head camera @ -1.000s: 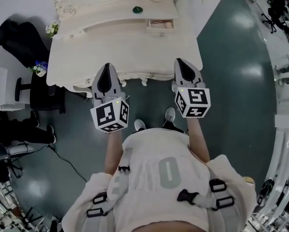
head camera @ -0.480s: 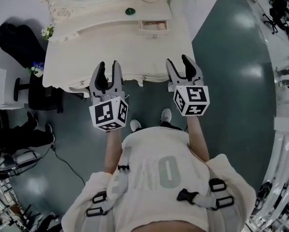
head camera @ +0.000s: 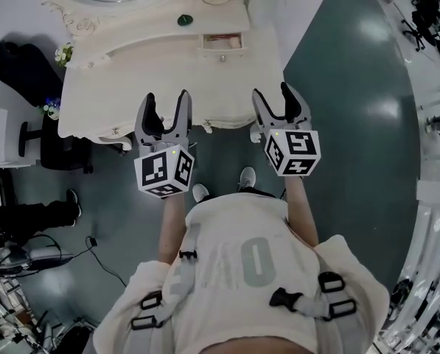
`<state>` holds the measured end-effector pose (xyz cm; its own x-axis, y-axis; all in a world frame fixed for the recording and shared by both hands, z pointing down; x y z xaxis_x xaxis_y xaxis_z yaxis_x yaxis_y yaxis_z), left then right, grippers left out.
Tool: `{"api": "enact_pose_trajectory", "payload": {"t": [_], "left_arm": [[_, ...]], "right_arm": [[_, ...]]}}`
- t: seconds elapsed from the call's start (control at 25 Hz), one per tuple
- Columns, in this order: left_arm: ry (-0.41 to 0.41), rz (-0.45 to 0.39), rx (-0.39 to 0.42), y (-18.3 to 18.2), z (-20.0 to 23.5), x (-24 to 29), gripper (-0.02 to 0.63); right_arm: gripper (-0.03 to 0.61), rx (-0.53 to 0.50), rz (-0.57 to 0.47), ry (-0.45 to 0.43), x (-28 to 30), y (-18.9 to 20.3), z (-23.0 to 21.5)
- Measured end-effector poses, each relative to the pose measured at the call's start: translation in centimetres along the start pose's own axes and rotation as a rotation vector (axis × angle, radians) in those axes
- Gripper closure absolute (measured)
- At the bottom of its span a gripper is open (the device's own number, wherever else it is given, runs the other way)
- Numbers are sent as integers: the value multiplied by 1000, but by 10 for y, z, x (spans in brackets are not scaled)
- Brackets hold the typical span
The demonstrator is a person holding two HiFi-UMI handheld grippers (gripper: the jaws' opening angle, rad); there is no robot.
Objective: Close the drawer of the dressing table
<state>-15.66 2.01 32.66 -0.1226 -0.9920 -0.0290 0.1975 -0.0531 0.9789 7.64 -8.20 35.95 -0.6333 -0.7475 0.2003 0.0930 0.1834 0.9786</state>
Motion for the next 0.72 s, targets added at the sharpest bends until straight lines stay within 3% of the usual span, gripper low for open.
{"api": "enact_pose_trajectory", "payload": {"t": [0.2, 0.32, 0.72], "left_arm": [[10, 34, -2, 15, -32, 25, 314], [30, 63, -44, 30, -53, 39, 313], [133, 260, -35, 84, -79, 87, 310]], "right_arm": [[301, -12, 4, -17, -3, 2, -29], [305, -11, 10, -19, -6, 4, -46], [316, 15, 33, 10, -2, 15, -67]]}}
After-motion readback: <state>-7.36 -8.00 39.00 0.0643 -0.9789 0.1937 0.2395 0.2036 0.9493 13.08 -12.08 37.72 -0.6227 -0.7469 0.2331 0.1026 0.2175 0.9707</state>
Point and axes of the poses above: the fingertips, and each gripper's own axes: x forward along the fingers, z to its left, y out of its underside, the point moved 7 cm from there along -x, backward along the fingers, and after that the axes turned 3 degrees about -x, right-handed, at the moved point
